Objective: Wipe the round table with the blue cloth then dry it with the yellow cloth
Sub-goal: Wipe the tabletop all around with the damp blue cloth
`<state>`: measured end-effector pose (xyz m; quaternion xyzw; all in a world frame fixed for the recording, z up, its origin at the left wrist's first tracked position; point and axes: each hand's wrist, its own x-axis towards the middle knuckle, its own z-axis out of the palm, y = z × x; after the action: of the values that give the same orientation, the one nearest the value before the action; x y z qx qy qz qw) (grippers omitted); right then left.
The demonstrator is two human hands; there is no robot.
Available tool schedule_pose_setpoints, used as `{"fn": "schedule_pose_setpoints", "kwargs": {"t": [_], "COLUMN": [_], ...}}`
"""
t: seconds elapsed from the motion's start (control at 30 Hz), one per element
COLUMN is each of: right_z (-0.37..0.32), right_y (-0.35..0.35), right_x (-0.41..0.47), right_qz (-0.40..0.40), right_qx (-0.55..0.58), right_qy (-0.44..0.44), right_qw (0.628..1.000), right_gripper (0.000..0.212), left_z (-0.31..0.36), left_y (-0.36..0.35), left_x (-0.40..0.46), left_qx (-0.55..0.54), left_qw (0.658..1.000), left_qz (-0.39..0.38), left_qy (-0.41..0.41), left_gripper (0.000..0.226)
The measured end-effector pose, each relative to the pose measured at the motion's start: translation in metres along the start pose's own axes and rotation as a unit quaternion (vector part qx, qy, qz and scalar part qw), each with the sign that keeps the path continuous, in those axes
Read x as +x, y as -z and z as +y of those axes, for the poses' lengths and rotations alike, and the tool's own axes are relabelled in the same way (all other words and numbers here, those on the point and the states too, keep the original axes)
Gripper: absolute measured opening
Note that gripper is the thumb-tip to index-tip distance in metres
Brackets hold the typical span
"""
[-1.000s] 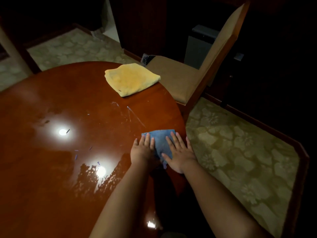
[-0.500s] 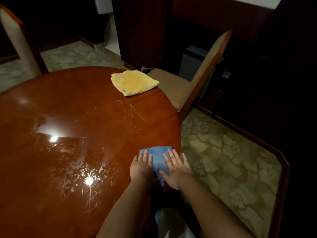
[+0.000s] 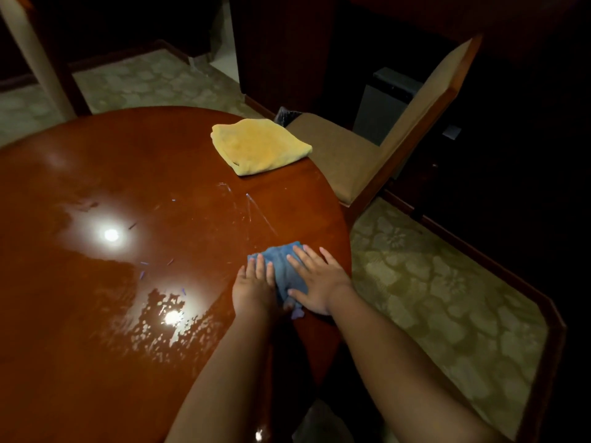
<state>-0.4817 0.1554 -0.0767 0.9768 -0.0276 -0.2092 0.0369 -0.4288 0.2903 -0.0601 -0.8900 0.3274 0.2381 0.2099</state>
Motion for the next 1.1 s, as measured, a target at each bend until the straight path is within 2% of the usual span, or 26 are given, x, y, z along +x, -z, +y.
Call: {"fn": "schedule_pose_setpoints", "kwargs": {"t": [0.27, 0.4, 0.53, 0.67, 0.8, 0.9, 1.1], "right_z": [-0.027, -0.005, 0.013, 0.010, 0.017, 0.010, 0.007], "right_y": [0.000, 0.009, 0.012, -0.003, 0.003, 0.005, -0.004], "right_x": [-0.034, -0.009, 0.000, -0.027, -0.007, -0.006, -0.020], "right_qz": [-0.061, -0.038, -0.003, -0.006, 0.016, 0.016, 0.010], "right_qx": [-0.049, -0.030, 0.001, -0.006, -0.009, -0.007, -0.004], "right_qy": [-0.015, 0.021, 0.061, 0.050, 0.049, 0.051, 0.051], "right_qw": [0.997, 0.999, 0.998, 0.999, 0.999, 0.999, 0.999], "right_gripper": [0.076, 0.081, 0.082, 0.082, 0.089, 0.076, 0.069], "left_z": [0.013, 0.006, -0.004, -0.002, -0.003, -0.003, -0.002], "left_y": [-0.012, -0.003, 0.003, -0.006, -0.007, -0.010, -0.014], "left_x": [-0.025, -0.011, -0.002, -0.012, -0.008, -0.013, -0.015], "left_qx": [-0.002, -0.013, -0.024, -0.010, -0.042, -0.047, -0.036], "left_qw": [1.000, 1.000, 1.000, 1.000, 0.998, 0.998, 0.998], "left_qz": [-0.014, -0.002, 0.003, 0.020, 0.035, 0.046, 0.035], "left_qy": [-0.012, -0.005, -0.014, -0.022, -0.021, -0.024, -0.029], "left_gripper": [0.093, 0.094, 0.104, 0.102, 0.098, 0.097, 0.100]}}
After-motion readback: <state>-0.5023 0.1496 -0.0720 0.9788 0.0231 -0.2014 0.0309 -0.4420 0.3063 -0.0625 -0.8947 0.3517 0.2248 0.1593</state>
